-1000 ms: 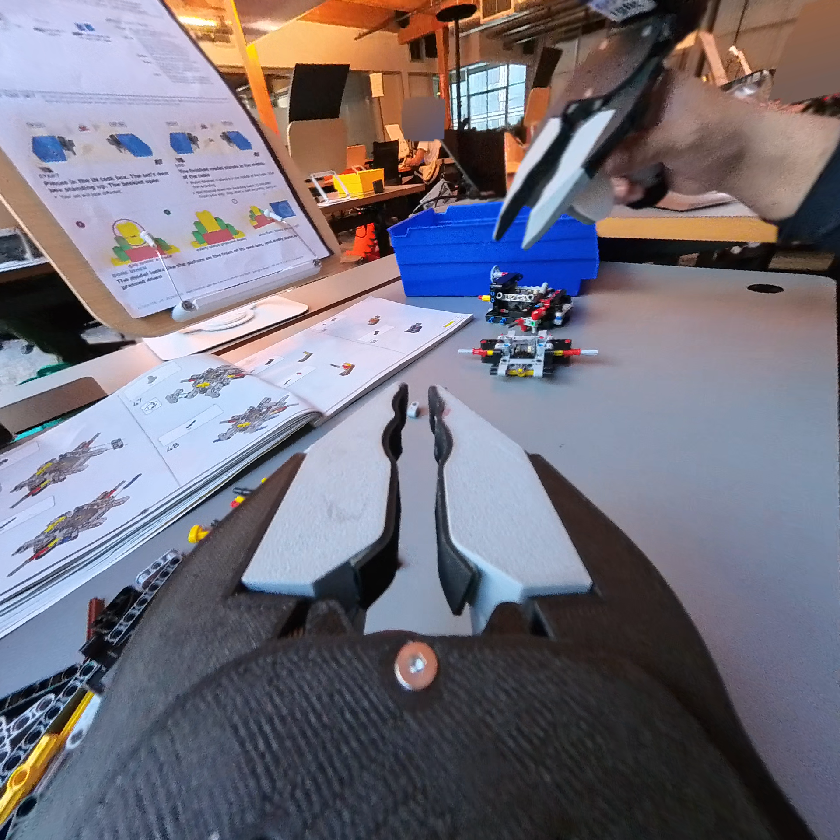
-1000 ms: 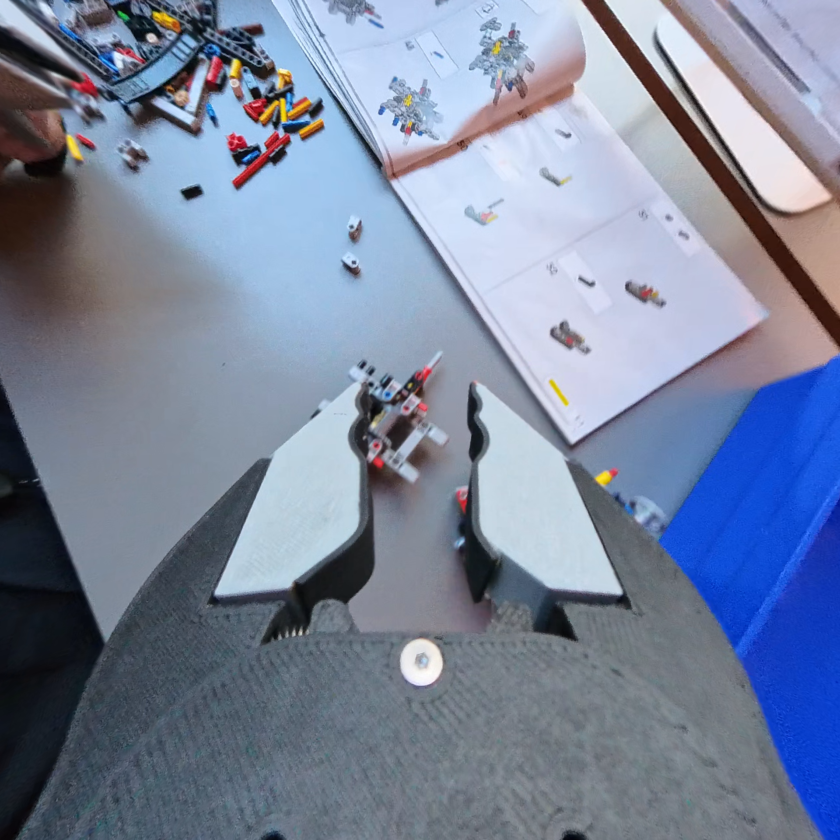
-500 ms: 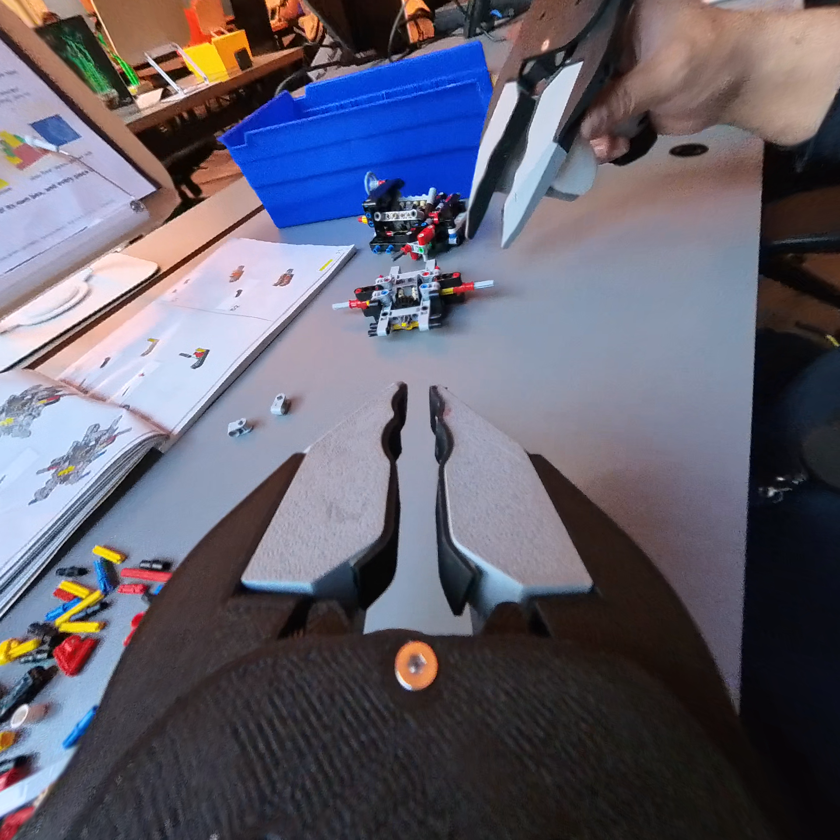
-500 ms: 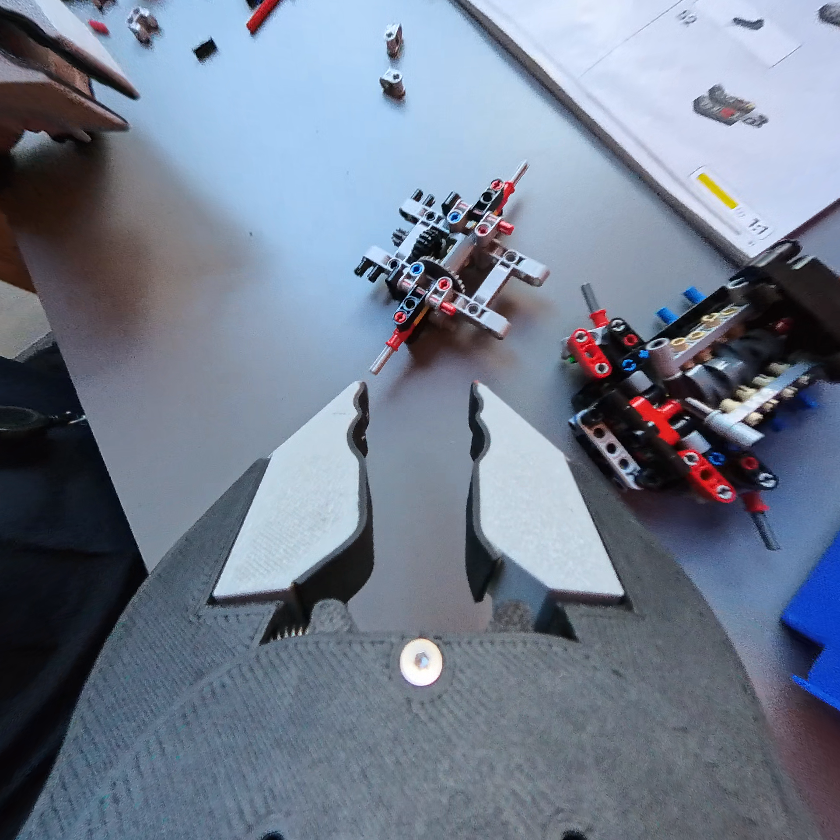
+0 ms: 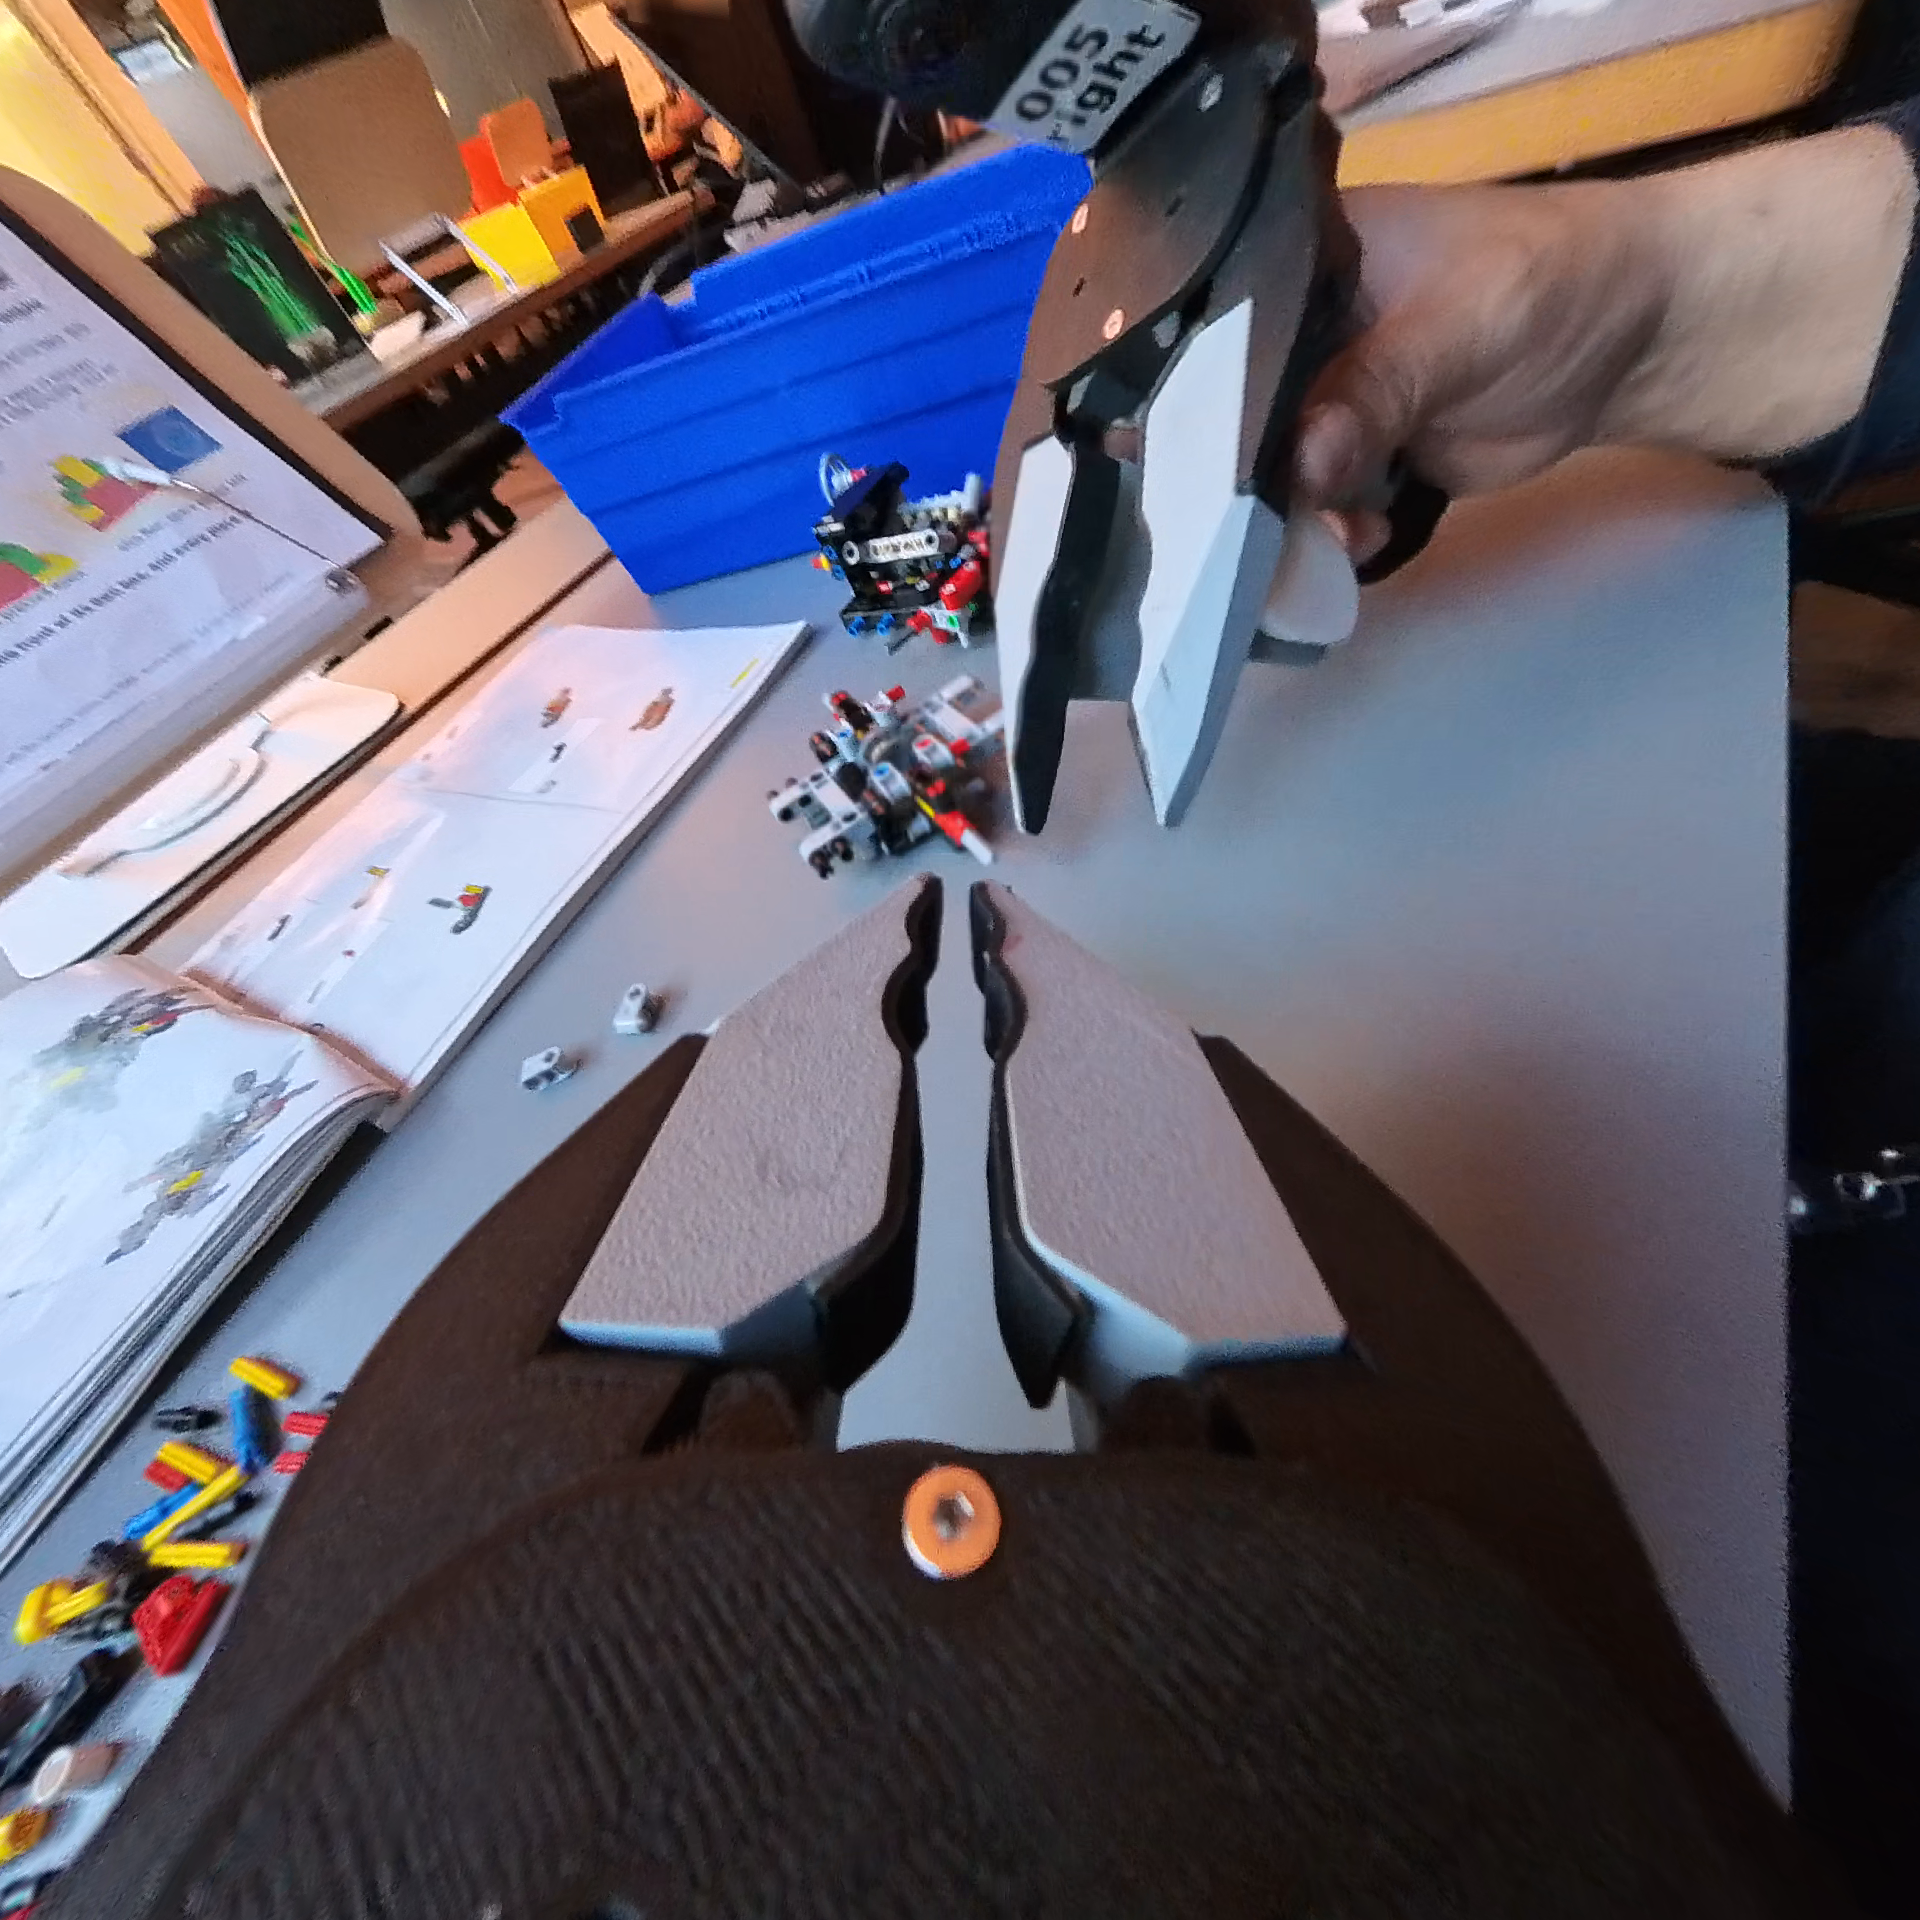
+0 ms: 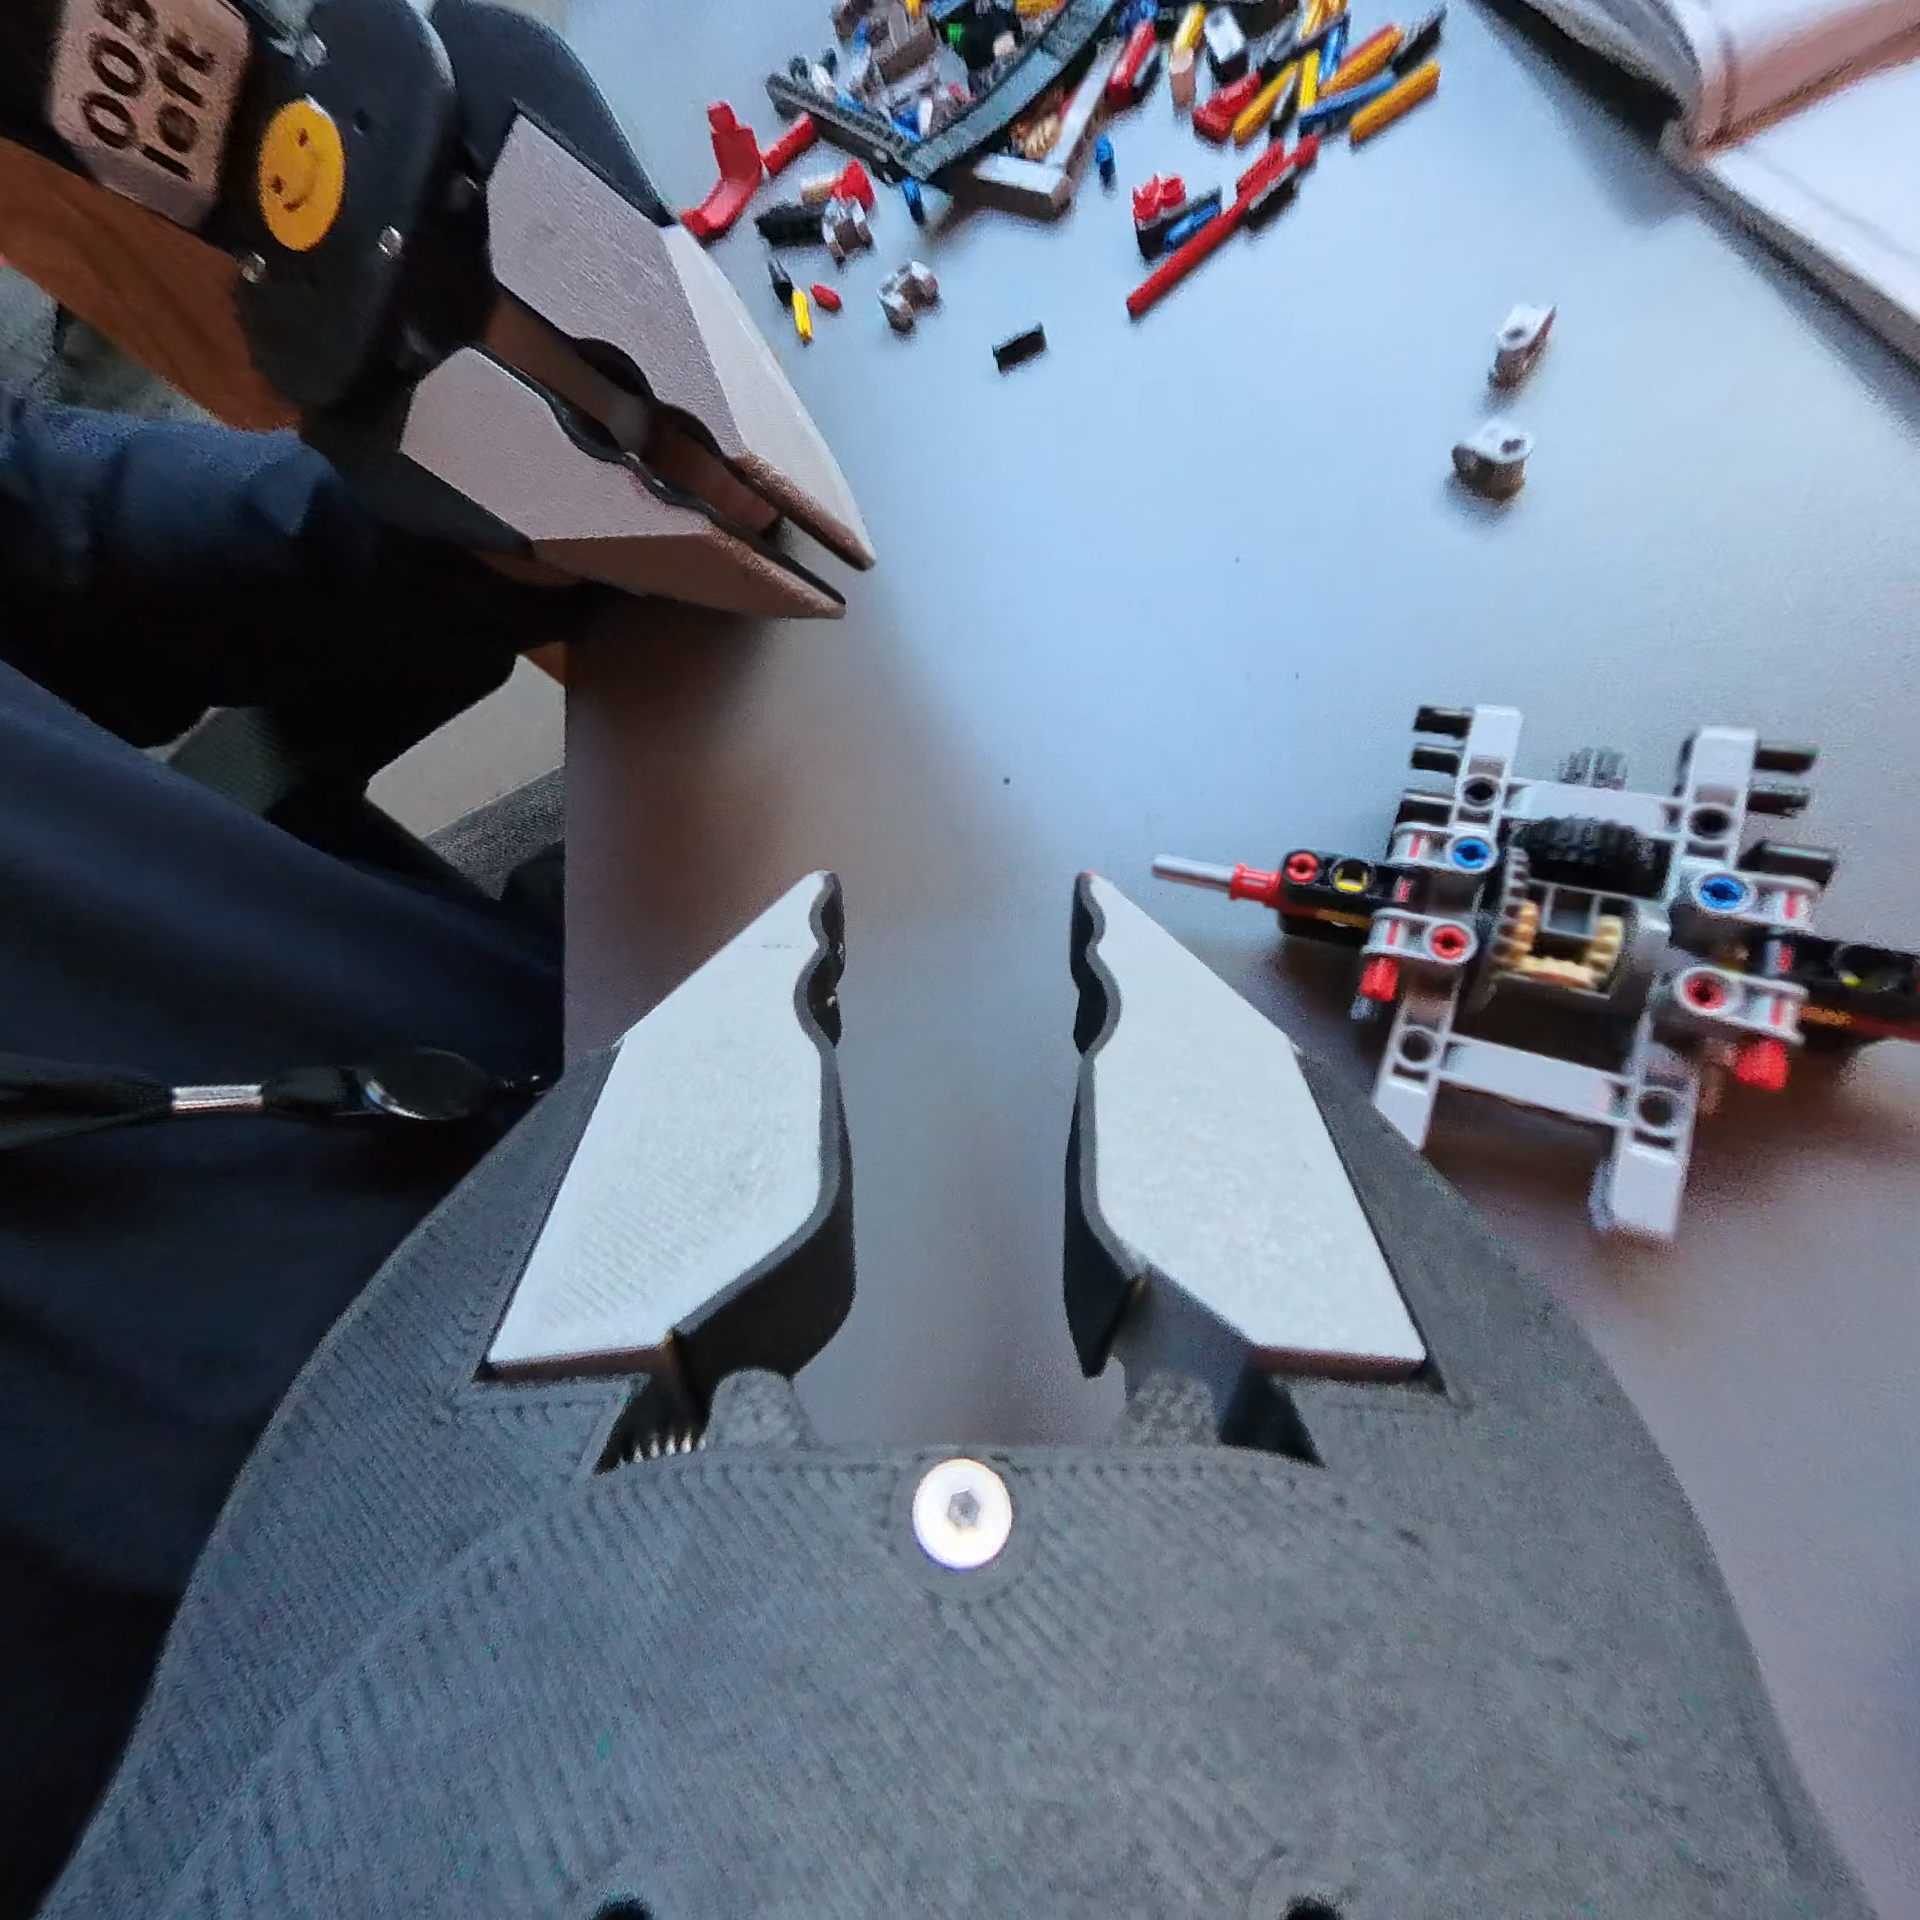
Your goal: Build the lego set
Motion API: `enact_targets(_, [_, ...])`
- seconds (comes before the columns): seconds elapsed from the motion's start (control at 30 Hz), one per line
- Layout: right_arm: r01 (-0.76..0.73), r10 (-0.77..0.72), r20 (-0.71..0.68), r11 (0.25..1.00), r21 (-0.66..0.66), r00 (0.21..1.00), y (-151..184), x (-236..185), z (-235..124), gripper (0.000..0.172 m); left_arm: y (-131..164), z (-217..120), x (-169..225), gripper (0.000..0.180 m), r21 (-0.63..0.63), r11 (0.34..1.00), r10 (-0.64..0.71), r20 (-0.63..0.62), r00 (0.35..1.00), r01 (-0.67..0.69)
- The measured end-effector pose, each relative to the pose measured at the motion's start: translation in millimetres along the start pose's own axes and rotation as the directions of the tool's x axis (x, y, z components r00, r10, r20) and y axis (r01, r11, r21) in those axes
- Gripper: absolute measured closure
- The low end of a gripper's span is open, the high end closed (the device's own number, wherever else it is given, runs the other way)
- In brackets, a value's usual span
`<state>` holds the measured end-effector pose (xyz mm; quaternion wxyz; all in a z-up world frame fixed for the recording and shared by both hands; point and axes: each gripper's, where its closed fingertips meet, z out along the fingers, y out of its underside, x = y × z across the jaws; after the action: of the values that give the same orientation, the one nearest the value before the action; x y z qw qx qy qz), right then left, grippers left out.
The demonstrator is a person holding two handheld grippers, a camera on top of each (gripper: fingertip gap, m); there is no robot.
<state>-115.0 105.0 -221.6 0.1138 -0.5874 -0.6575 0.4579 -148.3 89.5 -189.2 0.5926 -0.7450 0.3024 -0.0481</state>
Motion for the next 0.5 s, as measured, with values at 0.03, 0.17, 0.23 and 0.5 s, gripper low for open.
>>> enact_targets(0.03, [0.006, -0.006, -0.007, 1.000, 0.011, 1.000, -3, 0, -4, 0.131, -2, -3, -2, 0.178, 0.022, 1.000, -0.001, 0.010, 1.000, 0.000])
enact_targets(0.17, [-0.007, 0.011, -0.135, 0.999, 0.032, 0.991, 1, 20, -33, 0.131, -7, -11, -6, 0.178, 0.078, 0.997, 0.017, 0.030, 0.999, -0.019])
enact_targets(0.23, [0.001, 0.003, -0.229, 1.000, 0.019, 0.973, 10, 34, -45, 0.131, -7, -11, -6, 0.177, 0.077, 0.997, 0.021, 0.025, 0.999, -0.023])
enact_targets(0.5, [0.150, -0.142, -0.451, 0.989, -0.017, 0.881, 21, 68, -54, 0.131, -18, -3, 9, 0.177, 0.128, 0.991, 0.037, -0.096, 0.995, -0.025])
